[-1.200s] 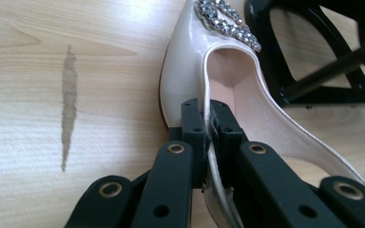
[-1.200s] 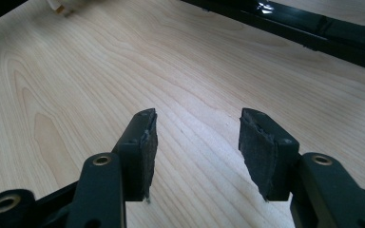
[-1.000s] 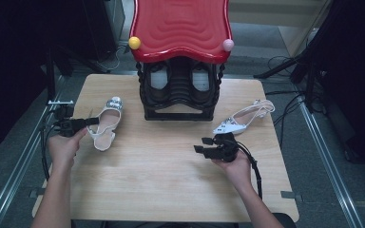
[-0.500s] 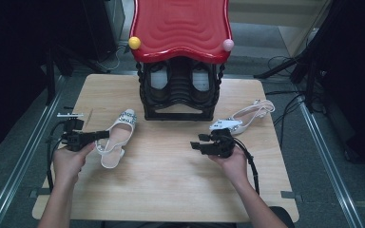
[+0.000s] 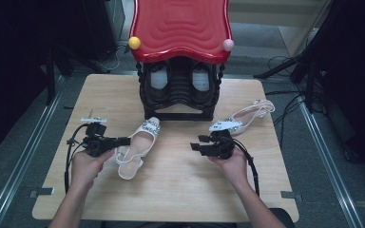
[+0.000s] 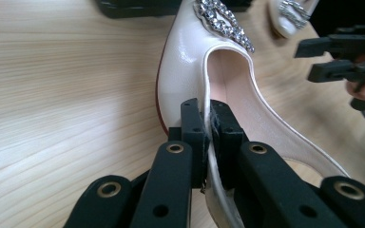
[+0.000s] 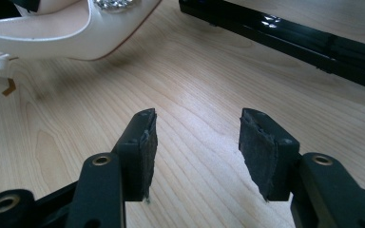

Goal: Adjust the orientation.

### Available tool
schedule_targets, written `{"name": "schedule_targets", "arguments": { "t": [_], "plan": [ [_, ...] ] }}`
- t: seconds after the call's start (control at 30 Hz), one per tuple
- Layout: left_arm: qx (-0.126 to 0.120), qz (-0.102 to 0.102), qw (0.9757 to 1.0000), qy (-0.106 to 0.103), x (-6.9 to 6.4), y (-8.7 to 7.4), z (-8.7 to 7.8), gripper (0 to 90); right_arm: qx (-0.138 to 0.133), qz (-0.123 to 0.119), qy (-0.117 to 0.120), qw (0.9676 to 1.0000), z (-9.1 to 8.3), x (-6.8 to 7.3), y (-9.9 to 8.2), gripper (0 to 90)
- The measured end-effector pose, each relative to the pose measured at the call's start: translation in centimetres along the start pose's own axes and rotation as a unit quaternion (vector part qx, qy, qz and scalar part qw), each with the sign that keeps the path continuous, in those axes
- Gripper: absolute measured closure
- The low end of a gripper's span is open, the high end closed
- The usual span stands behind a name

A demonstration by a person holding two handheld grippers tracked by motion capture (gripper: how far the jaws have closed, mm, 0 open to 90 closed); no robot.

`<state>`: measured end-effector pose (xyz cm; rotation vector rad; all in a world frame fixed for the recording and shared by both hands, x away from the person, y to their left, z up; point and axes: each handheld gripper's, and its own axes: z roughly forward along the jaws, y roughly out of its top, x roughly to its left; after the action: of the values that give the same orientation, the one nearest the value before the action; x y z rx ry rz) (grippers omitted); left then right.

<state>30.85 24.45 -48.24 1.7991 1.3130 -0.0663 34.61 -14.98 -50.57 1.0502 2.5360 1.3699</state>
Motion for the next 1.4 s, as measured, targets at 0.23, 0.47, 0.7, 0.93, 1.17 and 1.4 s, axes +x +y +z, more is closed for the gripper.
{"name": "schedule_targets", "arguments": {
  "t": [0.23, 0.47, 0.7, 0.93, 1.17, 1.4],
  "plan": [
    [0.023, 0.025, 0.9992, -0.023, -1.5, 0.5, 2.8, 86.6, 0.001, 0.001, -0.007, 1.0000, -0.4, 0.2, -0.5, 48.8],
    [0.046, 0.037, 0.9975, -0.039, -2.8, 0.8, 5.7, 86.5, 0.001, 0.004, -0.016, 0.9999, -0.9, 0.6, -1.2, 48.9],
    [0.062, 0.049, 0.9961, -0.040, -3.3, 1.3, 8.2, 86.2, 0.001, 0.006, -0.025, 0.9997, -1.1, 0.9, -1.8, 49.0],
    [0.069, 0.043, 0.9962, -0.032, -2.9, 1.5, 9.6, 86.3, 0.004, 0.006, -0.030, 0.9995, -0.6, 1.5, -2.1, 49.5],
    [0.065, 0.061, 0.9959, -0.020, -3.2, 1.7, 9.3, 80.3, -0.003, 0.002, -0.056, 0.9984, 0.4, 2.3, -2.1, 60.7],
    [0.045, 0.078, 0.9959, -0.004, -3.5, 2.1, 7.3, 63.1, -0.006, -0.001, -0.039, 0.9992, 1.4, 3.1, -2.0, 89.1]
  ]
}}
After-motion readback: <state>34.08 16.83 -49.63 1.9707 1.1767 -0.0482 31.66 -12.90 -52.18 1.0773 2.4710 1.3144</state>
